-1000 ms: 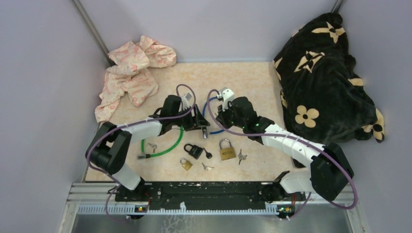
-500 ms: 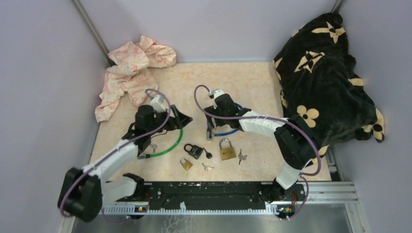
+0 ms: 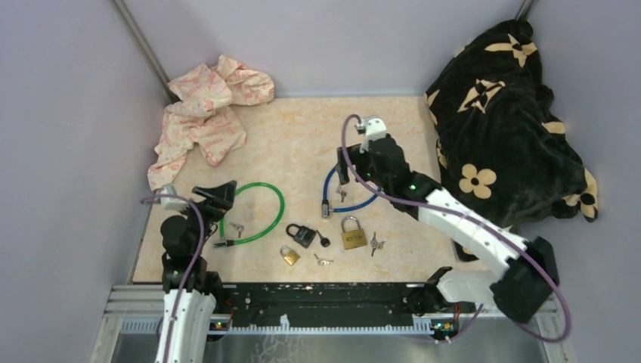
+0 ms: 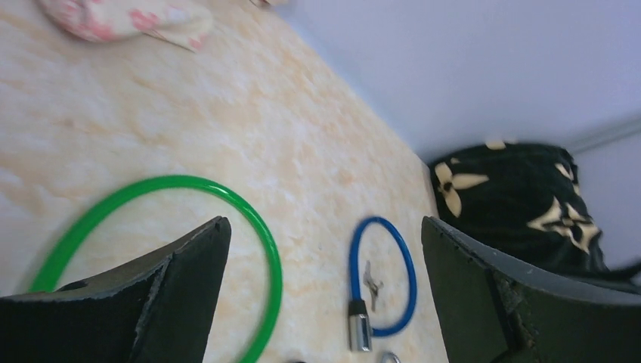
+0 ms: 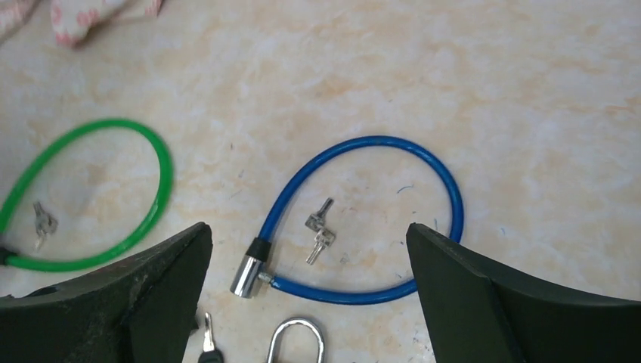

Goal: Lock with the key
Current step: Place the key at the center of the board, then reset both arms

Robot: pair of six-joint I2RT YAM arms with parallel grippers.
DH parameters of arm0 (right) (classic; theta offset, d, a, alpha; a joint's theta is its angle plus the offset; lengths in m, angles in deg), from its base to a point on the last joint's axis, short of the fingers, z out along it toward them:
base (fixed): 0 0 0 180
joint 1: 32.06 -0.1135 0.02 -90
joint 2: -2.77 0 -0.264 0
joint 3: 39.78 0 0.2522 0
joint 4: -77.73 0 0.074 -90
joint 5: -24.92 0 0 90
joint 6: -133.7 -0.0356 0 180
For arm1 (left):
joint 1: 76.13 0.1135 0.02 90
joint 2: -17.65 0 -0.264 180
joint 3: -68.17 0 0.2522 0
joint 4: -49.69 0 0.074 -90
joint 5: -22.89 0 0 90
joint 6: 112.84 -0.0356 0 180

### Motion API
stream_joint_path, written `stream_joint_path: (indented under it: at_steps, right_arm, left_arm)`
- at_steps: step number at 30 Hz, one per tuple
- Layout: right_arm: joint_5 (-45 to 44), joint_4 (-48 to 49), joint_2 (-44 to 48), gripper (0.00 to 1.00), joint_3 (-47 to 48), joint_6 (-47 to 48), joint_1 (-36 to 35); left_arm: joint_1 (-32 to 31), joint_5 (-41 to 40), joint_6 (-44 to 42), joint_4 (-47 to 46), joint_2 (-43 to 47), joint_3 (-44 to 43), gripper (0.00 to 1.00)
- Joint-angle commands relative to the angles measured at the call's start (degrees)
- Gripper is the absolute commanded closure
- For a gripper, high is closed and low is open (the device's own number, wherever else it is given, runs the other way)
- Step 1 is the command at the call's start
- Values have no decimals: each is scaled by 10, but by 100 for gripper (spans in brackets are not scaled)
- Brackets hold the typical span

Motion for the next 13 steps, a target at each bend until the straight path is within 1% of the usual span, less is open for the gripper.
stream_joint_path:
  at_steps: [1, 2, 3, 5, 6, 8, 13]
  right_arm:
    - [-146, 24, 115, 2, -115, -72, 5]
    - [-179, 28, 138, 2, -142, -101, 5]
    - [-206, 26, 156, 2, -167, -138, 5]
    - [-242, 18, 190, 2, -211, -207, 5]
    - [-244, 17, 204, 2, -232, -225, 5]
    - [-233, 24, 226, 2, -262, -231, 5]
    - [-225, 61, 253, 2, -302, -206, 5]
  left_arm:
    - [30, -85, -15, 65, 80, 33, 1]
    - [29, -111, -21, 65, 103, 44, 1]
    - [29, -127, -7, 77, 117, 49, 1]
    - [30, -122, 15, 87, 127, 56, 1]
    - [32, -113, 24, 88, 132, 59, 1]
    - [36, -103, 31, 89, 138, 63, 1]
    - [56, -115, 46, 101, 148, 67, 1]
